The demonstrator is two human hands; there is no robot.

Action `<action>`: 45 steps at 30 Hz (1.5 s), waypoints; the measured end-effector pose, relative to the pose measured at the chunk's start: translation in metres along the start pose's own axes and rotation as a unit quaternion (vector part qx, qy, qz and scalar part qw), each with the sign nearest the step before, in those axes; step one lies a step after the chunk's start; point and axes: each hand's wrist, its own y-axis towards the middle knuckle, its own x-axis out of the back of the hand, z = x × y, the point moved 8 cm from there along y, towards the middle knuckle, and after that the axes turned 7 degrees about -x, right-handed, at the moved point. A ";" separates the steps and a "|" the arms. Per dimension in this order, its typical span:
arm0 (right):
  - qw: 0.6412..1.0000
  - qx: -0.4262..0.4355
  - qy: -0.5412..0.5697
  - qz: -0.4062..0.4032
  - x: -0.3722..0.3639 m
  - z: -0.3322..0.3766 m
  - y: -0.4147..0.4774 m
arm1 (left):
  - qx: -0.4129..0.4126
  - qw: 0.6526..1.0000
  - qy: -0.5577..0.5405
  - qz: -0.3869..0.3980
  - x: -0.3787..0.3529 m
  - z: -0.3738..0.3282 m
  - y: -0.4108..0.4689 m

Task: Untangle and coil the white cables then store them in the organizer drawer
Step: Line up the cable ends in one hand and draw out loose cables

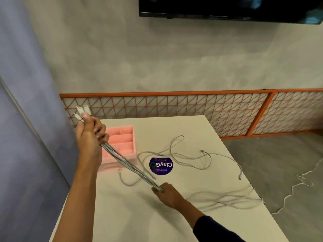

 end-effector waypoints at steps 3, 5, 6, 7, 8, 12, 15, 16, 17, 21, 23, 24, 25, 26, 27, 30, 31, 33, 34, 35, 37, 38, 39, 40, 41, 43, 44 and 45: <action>0.998 -0.043 -0.049 -0.004 0.000 -0.042 0.004 | 0.002 1.000 -0.005 -0.026 0.012 0.006 0.000; 0.994 -0.064 -0.088 0.002 0.000 -0.068 0.006 | 0.003 1.000 0.002 -0.027 0.015 0.008 0.001; 0.994 -0.069 -0.088 0.006 0.001 -0.079 0.008 | 0.006 1.000 0.007 -0.022 0.015 0.010 0.001; 0.994 -0.067 -0.082 0.016 0.003 -0.085 0.010 | 0.012 1.000 0.011 -0.016 0.014 0.012 0.000; 0.995 -0.058 -0.074 0.039 0.004 -0.085 0.009 | 0.018 1.000 0.017 -0.010 0.013 0.016 -0.001; 0.987 -0.029 -0.043 0.152 0.001 -0.070 0.015 | 0.036 0.998 0.042 0.018 0.008 0.028 -0.006; 0.985 -0.025 0.028 0.167 0.009 -0.047 0.025 | 0.037 0.997 0.056 0.035 0.007 0.028 -0.008; 0.984 -0.041 0.059 0.164 0.012 -0.039 0.029 | 0.036 0.997 0.062 0.039 0.007 0.027 -0.009; 0.981 -0.058 0.100 0.157 0.013 -0.033 0.033 | 0.037 0.996 0.069 0.043 0.006 0.027 -0.010; 0.986 -0.047 0.150 0.046 0.019 -0.017 0.063 | 0.053 0.993 0.093 0.052 0.011 0.027 -0.015; 0.995 0.018 0.091 -0.026 0.019 -0.014 0.084 | 0.062 0.991 0.101 0.061 0.015 0.027 -0.019; 0.997 0.053 0.046 -0.037 0.014 -0.012 0.095 | 0.068 0.990 0.104 0.064 0.018 0.028 -0.020; 0.996 0.081 0.001 -0.028 0.004 -0.010 0.105 | 0.073 0.989 0.109 0.067 0.021 0.027 -0.022; 0.994 0.096 -0.042 -0.015 -0.003 -0.003 0.108 | 0.077 0.988 0.113 0.068 0.024 0.027 -0.023; 0.992 0.097 -0.078 -0.005 -0.010 0.000 0.112 | 0.080 0.987 0.117 0.070 0.026 0.027 -0.024; 0.973 0.086 -0.213 0.027 -0.034 0.000 0.119 | 0.085 0.985 0.132 0.068 0.036 0.027 -0.024; 0.968 0.074 -0.239 0.031 -0.042 -0.005 0.124 | 0.088 0.984 0.136 0.068 0.039 0.028 -0.025; 0.961 0.061 -0.268 0.017 -0.046 -0.009 0.125 | 0.092 0.983 0.146 0.066 0.043 0.030 -0.026; 0.960 0.066 -0.271 -0.001 -0.045 -0.009 0.125 | 0.094 0.982 0.150 0.065 0.045 0.032 -0.026; 0.961 0.064 -0.270 -0.024 -0.043 -0.012 0.126 | 0.095 0.982 0.152 0.063 0.045 0.033 -0.026; 0.974 0.038 -0.202 -0.092 -0.025 -0.014 0.123 | 0.099 0.981 0.154 0.058 0.045 0.035 -0.025; 0.984 0.022 -0.116 -0.133 -0.011 -0.013 0.116 | 0.100 0.981 0.153 0.058 0.044 0.036 -0.025; 0.986 0.009 -0.024 -0.165 0.005 -0.010 0.110 | 0.101 0.981 0.152 0.059 0.043 0.038 -0.024; 0.980 0.002 0.062 -0.191 0.021 -0.003 0.102 | 0.101 0.981 0.153 0.060 0.041 0.039 -0.024; 0.968 0.011 0.120 -0.218 0.038 0.007 0.097 | 0.101 0.981 0.153 0.061 0.040 0.040 -0.023; 0.943 0.071 0.180 -0.270 0.079 0.040 0.085 | 0.100 0.982 0.147 0.064 0.034 0.042 -0.020; 0.929 0.109 0.203 -0.288 0.104 0.059 0.075 | 0.099 0.982 0.144 0.070 0.029 0.043 -0.019; 0.917 0.148 0.220 -0.298 0.126 0.079 0.066 | 0.098 0.982 0.143 0.074 0.025 0.044 -0.019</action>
